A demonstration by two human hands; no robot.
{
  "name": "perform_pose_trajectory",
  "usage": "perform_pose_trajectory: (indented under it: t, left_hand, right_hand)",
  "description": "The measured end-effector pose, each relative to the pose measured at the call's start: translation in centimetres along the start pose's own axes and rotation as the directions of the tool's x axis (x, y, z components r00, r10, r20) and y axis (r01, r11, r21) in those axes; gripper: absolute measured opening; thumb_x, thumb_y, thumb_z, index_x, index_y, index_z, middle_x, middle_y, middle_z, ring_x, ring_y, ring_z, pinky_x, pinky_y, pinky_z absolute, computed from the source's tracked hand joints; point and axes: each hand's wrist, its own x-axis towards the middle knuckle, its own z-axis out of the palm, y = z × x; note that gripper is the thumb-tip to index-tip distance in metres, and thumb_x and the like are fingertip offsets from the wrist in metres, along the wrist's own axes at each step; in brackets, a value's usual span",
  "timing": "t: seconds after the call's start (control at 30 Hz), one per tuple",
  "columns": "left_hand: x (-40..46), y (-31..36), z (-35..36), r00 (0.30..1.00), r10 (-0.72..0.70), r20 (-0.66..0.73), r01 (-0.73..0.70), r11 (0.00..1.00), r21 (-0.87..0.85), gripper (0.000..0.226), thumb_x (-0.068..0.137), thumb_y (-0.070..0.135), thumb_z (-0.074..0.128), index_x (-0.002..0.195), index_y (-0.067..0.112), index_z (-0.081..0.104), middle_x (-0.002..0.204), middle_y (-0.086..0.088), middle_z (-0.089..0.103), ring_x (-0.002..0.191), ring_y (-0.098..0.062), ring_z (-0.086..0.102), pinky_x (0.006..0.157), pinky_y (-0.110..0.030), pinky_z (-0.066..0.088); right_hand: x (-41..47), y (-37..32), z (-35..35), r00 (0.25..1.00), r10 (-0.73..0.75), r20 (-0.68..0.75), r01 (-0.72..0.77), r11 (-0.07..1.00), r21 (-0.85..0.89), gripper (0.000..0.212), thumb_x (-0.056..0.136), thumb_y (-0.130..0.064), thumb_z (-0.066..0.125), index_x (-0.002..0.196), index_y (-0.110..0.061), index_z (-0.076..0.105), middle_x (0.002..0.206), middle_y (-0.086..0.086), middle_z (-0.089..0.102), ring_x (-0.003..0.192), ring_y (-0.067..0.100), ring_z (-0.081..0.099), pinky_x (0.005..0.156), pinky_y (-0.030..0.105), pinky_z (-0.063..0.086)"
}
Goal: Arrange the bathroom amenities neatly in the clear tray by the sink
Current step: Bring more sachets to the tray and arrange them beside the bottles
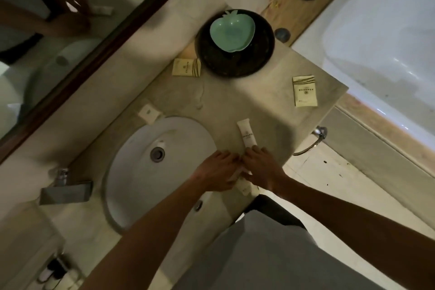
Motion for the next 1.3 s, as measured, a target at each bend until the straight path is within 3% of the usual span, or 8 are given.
perform_pose_trajectory:
  t: [0.1,0.3,0.57,0.8,0.97,1.1,1.2,1.3]
  left_hand:
    - [-0.2,-1.2,-0.3,0.978,-0.19,-0.088,0.186,0.981,-0.057,0.056,0.083,0.053,0.057,0.124,0.015,0.055,0.124,-0.009,0.055,0.107,-0.029,0.053,0.087,-0.041,0.042]
    - [2.1,-7.0,-2.3,0.774,-0.553,-0.308,0.536,0.831,-0.146,0.046,0.08,0.053,0.059,0.109,0.017,0.061,0.108,-0.007,0.059,0.097,-0.027,0.056,0.078,-0.039,0.045]
    - [4.3,-14.9,-6.8,0.623,-0.718,-0.31,0.651,0.696,-0.302,0.068,0.078,0.059,0.062,0.131,0.019,0.05,0.128,-0.007,0.051,0.115,-0.026,0.048,0.094,-0.043,0.038]
    - [3.8,-16.0,-5.2,0.761,-0.592,-0.265,0.511,0.799,-0.316,0.076,0.079,0.045,0.069,0.143,0.017,0.037,0.145,-0.007,0.041,0.128,-0.027,0.041,0.101,-0.045,0.038]
    - [6.0,-17.8,-5.4,0.478,-0.852,-0.215,0.706,0.518,-0.483,0.055,0.093,0.035,0.053,0.139,0.008,0.041,0.138,-0.015,0.045,0.122,-0.033,0.044,0.094,-0.045,0.043]
    - [6.2,-18.9,-6.0,0.362,-0.92,-0.152,0.684,0.373,-0.627,0.07,0.086,0.047,0.061,0.141,0.011,0.038,0.141,-0.011,0.043,0.125,-0.029,0.043,0.096,-0.042,0.042]
    - [6.5,-20.1,-6.3,0.348,-0.924,-0.16,0.711,0.371,-0.597,0.089,0.08,0.055,0.067,0.147,0.01,0.029,0.147,-0.01,0.038,0.129,-0.028,0.039,0.1,-0.042,0.038]
    - [7.5,-21.6,-6.9,0.366,-0.909,-0.198,0.718,0.411,-0.562,0.084,0.08,0.049,0.068,0.146,0.012,0.031,0.145,-0.008,0.043,0.128,-0.026,0.041,0.101,-0.04,0.039]
  right_hand:
    - [2.6,-0.2,0.3,0.999,0.039,-0.021,-0.04,0.996,-0.076,0.024,0.07,-0.034,0.077,0.087,-0.02,0.068,0.098,0.006,0.066,0.093,0.028,0.061,0.074,0.04,0.048]
    - [14.0,0.2,-2.1,0.991,0.083,-0.101,-0.096,0.986,-0.134,0.015,0.07,-0.017,0.075,0.083,-0.014,0.068,0.089,0.011,0.064,0.088,0.033,0.059,0.072,0.04,0.046]
    - [23.3,2.3,-7.2,0.979,0.044,-0.2,-0.07,0.99,-0.126,0.028,0.089,-0.029,0.059,0.112,-0.015,0.064,0.113,0.008,0.062,0.106,0.027,0.052,0.086,0.04,0.042]
    - [33.4,0.8,-10.0,0.999,0.037,-0.023,-0.039,0.995,-0.096,0.069,0.083,-0.045,0.064,0.138,-0.01,0.042,0.137,0.012,0.049,0.125,0.032,0.039,0.098,0.043,0.037]
    - [33.4,-1.4,-9.4,0.996,0.074,-0.052,-0.084,0.968,-0.238,0.058,0.09,-0.06,0.047,0.122,-0.012,0.053,0.116,0.01,0.06,0.107,0.028,0.051,0.091,0.039,0.038]
    - [30.4,-1.1,-8.8,0.977,0.142,-0.158,-0.142,0.99,0.014,0.035,0.092,-0.047,0.052,0.104,-0.014,0.059,0.087,0.002,0.061,0.07,0.019,0.052,0.06,0.03,0.038]
    - [31.3,0.8,-9.1,0.99,0.006,-0.141,-0.007,1.0,-0.007,0.051,0.086,-0.032,0.062,0.133,-0.016,0.051,0.125,0.007,0.06,0.106,0.024,0.053,0.078,0.035,0.047]
    - [33.7,1.7,-9.9,0.98,-0.15,0.134,0.175,0.963,-0.204,0.09,0.085,-0.029,0.067,0.155,-0.024,0.012,0.162,0.001,0.017,0.146,0.027,0.019,0.113,0.044,0.027]
